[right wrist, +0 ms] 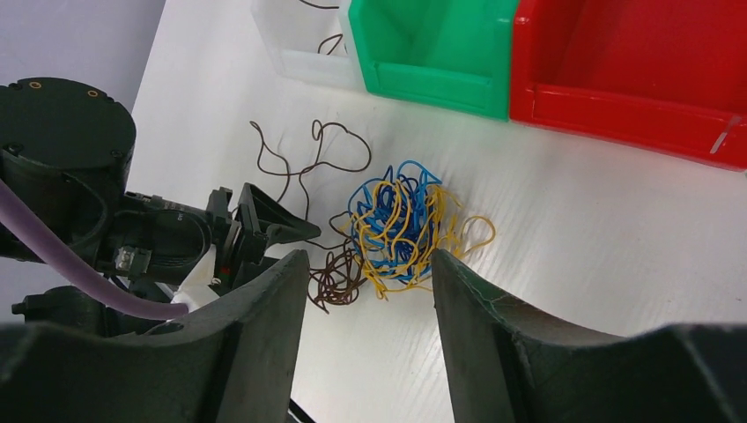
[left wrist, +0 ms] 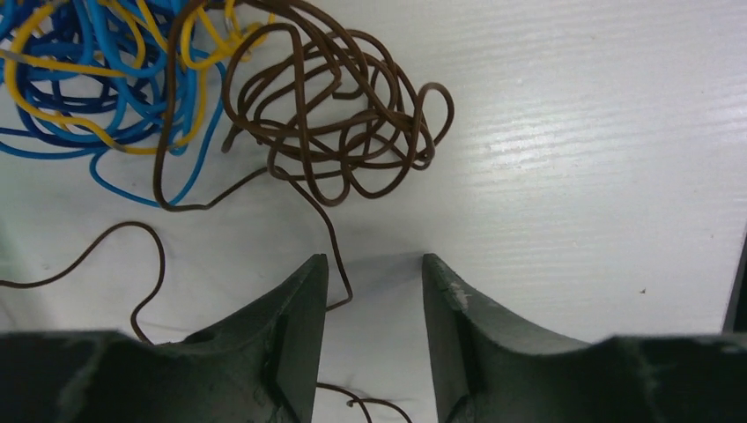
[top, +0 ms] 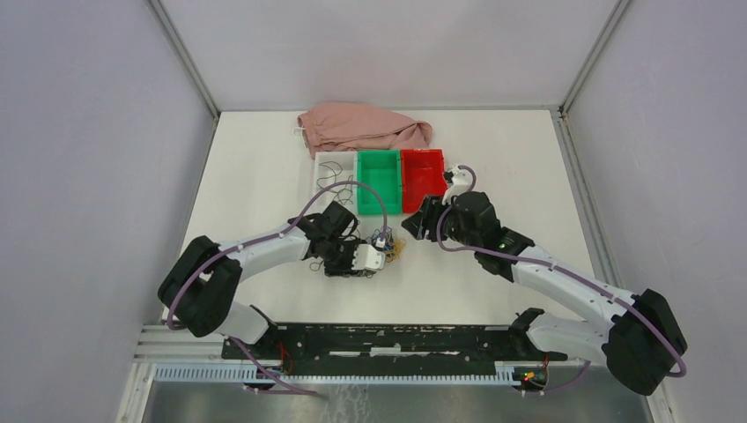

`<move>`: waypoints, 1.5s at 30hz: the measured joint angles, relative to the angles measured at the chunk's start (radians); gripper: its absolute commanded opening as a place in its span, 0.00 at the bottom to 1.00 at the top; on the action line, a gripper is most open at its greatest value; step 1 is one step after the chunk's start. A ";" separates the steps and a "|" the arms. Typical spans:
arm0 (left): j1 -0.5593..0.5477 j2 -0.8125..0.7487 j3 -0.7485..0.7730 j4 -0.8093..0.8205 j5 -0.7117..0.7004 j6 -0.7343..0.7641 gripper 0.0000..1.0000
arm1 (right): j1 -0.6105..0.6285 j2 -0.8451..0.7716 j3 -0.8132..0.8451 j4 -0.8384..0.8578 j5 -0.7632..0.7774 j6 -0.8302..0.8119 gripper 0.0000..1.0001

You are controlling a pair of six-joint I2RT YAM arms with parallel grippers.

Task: Untangle the cables
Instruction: Untie the cable.

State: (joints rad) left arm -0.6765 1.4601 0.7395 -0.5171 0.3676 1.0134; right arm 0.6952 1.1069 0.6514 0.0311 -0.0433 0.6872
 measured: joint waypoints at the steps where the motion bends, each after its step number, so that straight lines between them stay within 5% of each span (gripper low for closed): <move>1: 0.000 0.002 0.000 0.008 0.000 0.000 0.39 | -0.003 -0.004 -0.002 -0.002 0.000 0.000 0.59; 4: 0.000 0.004 0.000 0.023 -0.003 0.005 0.09 | -0.010 -0.013 -0.005 -0.003 -0.002 0.000 0.60; 6: 0.000 0.003 0.000 0.034 -0.019 0.011 0.03 | -0.016 -0.013 -0.006 -0.002 -0.007 0.000 0.60; 13: 0.000 -0.069 0.047 -0.018 -0.071 -0.013 0.03 | -0.022 0.011 -0.007 0.020 -0.051 -0.001 0.75; 21: 0.000 -0.322 0.254 -0.141 -0.079 -0.081 0.03 | 0.037 0.130 0.033 0.065 -0.132 -0.045 0.79; 31: 0.000 -0.404 0.320 -0.306 -0.107 -0.142 0.03 | 0.240 0.246 0.186 0.077 -0.063 -0.163 0.77; 45: 0.000 -0.441 0.529 -0.400 -0.105 -0.170 0.03 | 0.290 0.486 0.288 0.094 0.030 -0.168 0.62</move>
State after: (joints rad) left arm -0.6765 1.0187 1.2690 -0.9173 0.2623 0.8436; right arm 0.9848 1.5929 0.9390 0.1249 -0.0135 0.5190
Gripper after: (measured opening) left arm 0.046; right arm 0.623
